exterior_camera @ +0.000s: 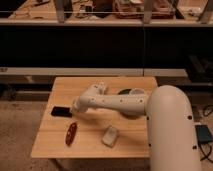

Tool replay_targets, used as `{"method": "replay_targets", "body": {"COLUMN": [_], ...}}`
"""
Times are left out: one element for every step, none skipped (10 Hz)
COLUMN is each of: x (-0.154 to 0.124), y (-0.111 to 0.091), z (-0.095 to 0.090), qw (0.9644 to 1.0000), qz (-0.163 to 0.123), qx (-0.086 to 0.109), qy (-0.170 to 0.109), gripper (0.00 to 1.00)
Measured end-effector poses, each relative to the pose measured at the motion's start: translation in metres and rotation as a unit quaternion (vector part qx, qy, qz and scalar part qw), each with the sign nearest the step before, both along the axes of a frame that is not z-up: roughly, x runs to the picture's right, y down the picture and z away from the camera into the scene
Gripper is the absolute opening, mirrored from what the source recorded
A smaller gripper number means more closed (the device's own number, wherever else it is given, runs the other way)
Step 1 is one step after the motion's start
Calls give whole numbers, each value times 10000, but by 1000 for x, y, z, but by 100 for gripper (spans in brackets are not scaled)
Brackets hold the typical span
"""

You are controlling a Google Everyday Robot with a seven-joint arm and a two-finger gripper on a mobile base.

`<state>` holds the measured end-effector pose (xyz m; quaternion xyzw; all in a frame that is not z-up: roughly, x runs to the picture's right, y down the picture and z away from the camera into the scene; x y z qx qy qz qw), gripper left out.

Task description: Push the eraser across the table

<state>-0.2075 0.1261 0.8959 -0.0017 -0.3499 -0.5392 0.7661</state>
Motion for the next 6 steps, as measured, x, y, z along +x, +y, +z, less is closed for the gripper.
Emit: {"method": "replay_targets", "body": {"x": [-8,-16,-22,-29,-39,-45], "y": [0,2,5,7,10,11], "z": [-3,-5,-6,-8,-9,-10], "qw": [10000,9999,9998,9996,9993,9991], "qz": [-51,-103,-146,-207,-272,-302], "qx": [9,7,1,-4,-9,-13], "qy": [-59,-114,-153,-197,-257,-286], "gripper": [0,0,0,0,0,0]}}
